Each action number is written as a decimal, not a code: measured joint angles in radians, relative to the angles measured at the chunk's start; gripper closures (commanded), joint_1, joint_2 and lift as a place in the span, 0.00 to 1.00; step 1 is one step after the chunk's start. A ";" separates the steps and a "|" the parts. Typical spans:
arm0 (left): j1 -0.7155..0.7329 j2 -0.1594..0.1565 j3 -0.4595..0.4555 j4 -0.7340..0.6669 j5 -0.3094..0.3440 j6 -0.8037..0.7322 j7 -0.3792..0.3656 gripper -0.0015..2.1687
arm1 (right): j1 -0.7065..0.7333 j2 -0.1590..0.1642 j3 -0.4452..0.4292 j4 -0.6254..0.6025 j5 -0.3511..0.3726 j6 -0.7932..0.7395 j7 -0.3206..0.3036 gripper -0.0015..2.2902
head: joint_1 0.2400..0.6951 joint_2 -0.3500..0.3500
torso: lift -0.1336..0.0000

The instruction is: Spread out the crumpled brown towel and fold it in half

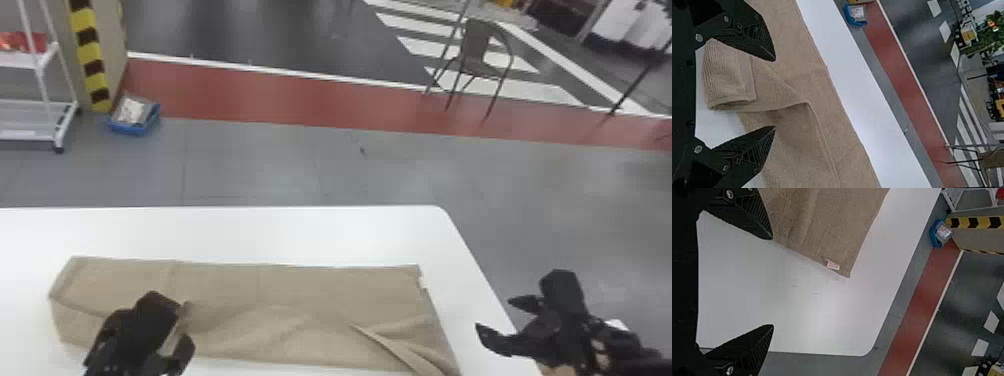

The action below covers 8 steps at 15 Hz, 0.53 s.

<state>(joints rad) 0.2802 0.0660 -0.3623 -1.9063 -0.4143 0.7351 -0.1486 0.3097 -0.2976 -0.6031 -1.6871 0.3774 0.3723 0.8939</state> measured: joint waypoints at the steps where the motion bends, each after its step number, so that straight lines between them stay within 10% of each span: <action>1: -0.016 -0.004 -0.015 0.016 0.004 0.018 0.000 0.15 | 0.000 0.000 -0.001 0.005 0.000 -0.002 -0.001 0.04 | 1.00 0.00 | 1.00; 8: -0.079 -0.048 -0.072 0.078 0.024 0.054 0.042 0.16 | 0.003 0.004 0.005 0.026 0.002 -0.005 -0.014 0.04 | 1.00 0.00 | 1.00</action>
<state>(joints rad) 0.2015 0.0184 -0.4348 -1.8282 -0.3900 0.7890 -0.1066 0.3125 -0.2940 -0.5986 -1.6614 0.3796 0.3675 0.8799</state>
